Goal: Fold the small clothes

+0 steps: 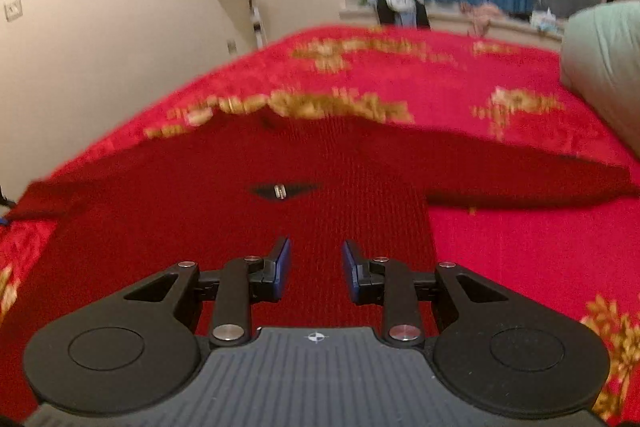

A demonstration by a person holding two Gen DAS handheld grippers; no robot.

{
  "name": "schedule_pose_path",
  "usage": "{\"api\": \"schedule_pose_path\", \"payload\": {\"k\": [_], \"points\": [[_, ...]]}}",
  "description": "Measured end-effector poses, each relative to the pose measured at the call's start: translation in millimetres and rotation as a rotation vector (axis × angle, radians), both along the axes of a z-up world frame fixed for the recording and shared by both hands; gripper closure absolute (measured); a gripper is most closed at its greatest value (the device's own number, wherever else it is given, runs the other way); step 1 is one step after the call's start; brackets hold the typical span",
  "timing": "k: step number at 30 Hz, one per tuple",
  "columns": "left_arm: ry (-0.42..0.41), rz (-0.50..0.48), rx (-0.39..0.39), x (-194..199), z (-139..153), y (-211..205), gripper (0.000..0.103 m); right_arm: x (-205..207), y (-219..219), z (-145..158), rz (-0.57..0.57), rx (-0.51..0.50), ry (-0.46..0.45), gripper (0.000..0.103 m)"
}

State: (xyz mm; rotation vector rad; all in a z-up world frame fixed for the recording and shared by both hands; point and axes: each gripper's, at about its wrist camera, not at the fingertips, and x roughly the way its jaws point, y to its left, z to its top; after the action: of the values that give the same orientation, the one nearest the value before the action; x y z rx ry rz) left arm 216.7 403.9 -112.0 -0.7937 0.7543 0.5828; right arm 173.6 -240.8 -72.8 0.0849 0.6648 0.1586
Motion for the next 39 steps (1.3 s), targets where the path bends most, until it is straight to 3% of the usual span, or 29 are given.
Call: {"api": "schedule_pose_path", "payload": {"k": [4, 6, 9, 11, 13, 15, 17, 18, 19, 21, 22, 24, 25, 26, 27, 29, 32, 34, 35, 39], "points": [[0.005, 0.055, 0.018, 4.4, -1.9, 1.9, 0.060, 8.3, -0.2, -23.3, -0.011, -0.015, 0.124, 0.073], [0.023, 0.070, 0.054, 8.7, -0.4, -0.7, 0.076, 11.9, -1.3, -33.9, -0.016, -0.014, 0.176, 0.073], [0.062, 0.083, 0.161, 17.5, 7.1, -11.2, 0.089, 14.6, 0.6, -44.7, -0.017, -0.035, 0.224, 0.073], [0.060, 0.079, 0.292, 23.4, 24.9, -29.6, 0.090, 14.1, 2.0, -47.3, -0.013, -0.048, 0.234, 0.073], [0.027, 0.035, 0.478, 33.0, 49.6, -60.7, 0.091, 14.3, 3.5, -48.2, -0.013, -0.051, 0.237, 0.073], [-0.066, -0.040, 0.676, 37.9, 78.4, -105.9, 0.092, 14.6, 4.1, -48.3, -0.013, -0.056, 0.236, 0.074], [-0.202, -0.187, 0.830, 35.4, 102.3, -165.1, 0.093, 13.9, 4.7, -49.3, -0.013, -0.060, 0.232, 0.074], [-0.268, -0.276, 0.860, 32.4, 108.6, -193.3, 0.093, 14.7, 4.2, -49.5, -0.012, -0.062, 0.228, 0.074], [-0.333, -0.389, 0.863, 28.3, 112.9, -223.5, 0.093, 14.4, 4.4, -49.5, -0.010, -0.065, 0.224, 0.074], [-0.410, -0.679, 0.783, 23.0, 109.7, -280.1, 0.089, 15.4, 4.5, -49.3, -0.005, -0.076, 0.215, 0.074], [-0.409, -0.821, 0.733, 23.4, 103.5, -301.4, 0.082, 14.8, 5.1, -49.5, -0.004, -0.080, 0.210, 0.074], [-0.369, -1.120, 0.662, 20.7, 86.3, -341.2, 0.047, 14.8, 4.8, -50.1, -0.004, -0.080, 0.204, 0.074], [-0.349, -1.216, 0.671, 16.0, 78.4, -354.6, 0.046, 14.8, 4.5, -50.6, -0.005, -0.080, 0.201, 0.074], [-0.337, -1.247, 0.695, 14.0, 74.0, -359.6, 0.046, 14.9, 3.5, -51.0, -0.005, -0.079, 0.198, 0.074], [-0.323, -1.244, 0.701, 14.6, 72.2, -358.2, 0.046, 14.3, 2.8, -50.9, -0.006, -0.075, 0.196, 0.074], [-0.298, -1.151, 0.620, 28.2, 74.2, -336.0, 0.046, 12.1, 2.5, -49.9, -0.009, -0.066, 0.194, 0.074], [-0.226, -0.913, 0.494, 49.3, 75.6, -286.5, 0.048, 8.8, 0.7, -48.7, -0.005, -0.055, 0.172, 0.074], [-0.148, -0.756, 0.471, 60.9, 72.6, -254.4, 0.048, 6.6, -1.4, -46.0, -0.009, -0.031, 0.141, 0.081], [-0.105, -0.686, 0.461, 71.1, 72.7, -238.6, 0.048, 4.9, -2.4, -43.3, -0.008, -0.011, 0.120, 0.089], [-0.020, -0.536, 0.439, 82.0, 76.4, -197.3, 0.048, -1.2, -3.9, -26.6, -0.010, 0.054, 0.046, 0.088]]}}
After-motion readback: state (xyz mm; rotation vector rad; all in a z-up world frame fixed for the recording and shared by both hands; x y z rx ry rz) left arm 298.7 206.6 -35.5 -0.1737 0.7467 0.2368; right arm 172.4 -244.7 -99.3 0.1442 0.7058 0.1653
